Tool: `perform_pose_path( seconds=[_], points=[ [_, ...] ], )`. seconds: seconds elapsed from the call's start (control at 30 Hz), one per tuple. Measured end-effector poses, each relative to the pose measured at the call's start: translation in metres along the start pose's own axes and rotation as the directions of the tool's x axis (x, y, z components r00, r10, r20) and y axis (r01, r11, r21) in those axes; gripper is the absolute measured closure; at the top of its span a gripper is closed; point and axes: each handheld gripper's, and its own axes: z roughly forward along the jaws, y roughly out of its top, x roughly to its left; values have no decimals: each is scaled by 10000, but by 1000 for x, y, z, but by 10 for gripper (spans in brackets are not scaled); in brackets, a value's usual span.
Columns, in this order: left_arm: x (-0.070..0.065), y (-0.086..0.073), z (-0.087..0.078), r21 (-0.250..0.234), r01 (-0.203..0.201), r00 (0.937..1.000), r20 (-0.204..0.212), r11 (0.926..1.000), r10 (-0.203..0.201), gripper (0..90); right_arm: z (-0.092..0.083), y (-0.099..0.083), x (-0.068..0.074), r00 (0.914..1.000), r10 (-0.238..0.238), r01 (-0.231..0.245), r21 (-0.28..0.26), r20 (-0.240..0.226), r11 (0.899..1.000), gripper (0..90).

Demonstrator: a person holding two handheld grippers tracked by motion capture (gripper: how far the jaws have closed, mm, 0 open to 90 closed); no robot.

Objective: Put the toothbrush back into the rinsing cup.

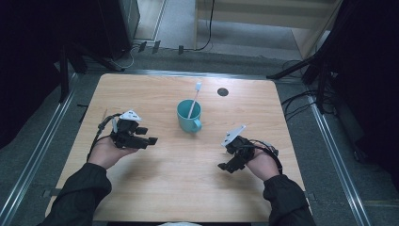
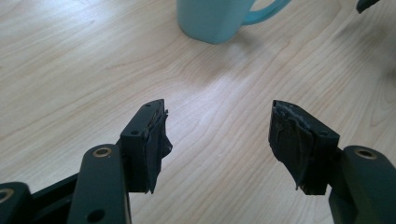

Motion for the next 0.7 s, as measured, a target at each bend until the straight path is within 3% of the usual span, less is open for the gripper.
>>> perform_pose_path(
  seconds=[0.33, 0.53, 0.7],
  points=[
    [-2, -20, 5, 343, 55, 9994, -349, 9994, -43, 356, 5, 6, 0, 9998, -207, 208, 81, -77, 9998, 189],
    [0, -29, 8, 510, -21, 9970, -772, 9987, 61, 350, 6, 8, -1, 9996, -266, 267, 116, -85, 9996, 189],
    [0, -34, 14, 775, 96, 9966, -821, 9969, -32, 323, 6, 9, -1, 9995, -300, 302, 158, -123, 9994, 189]
  ],
)
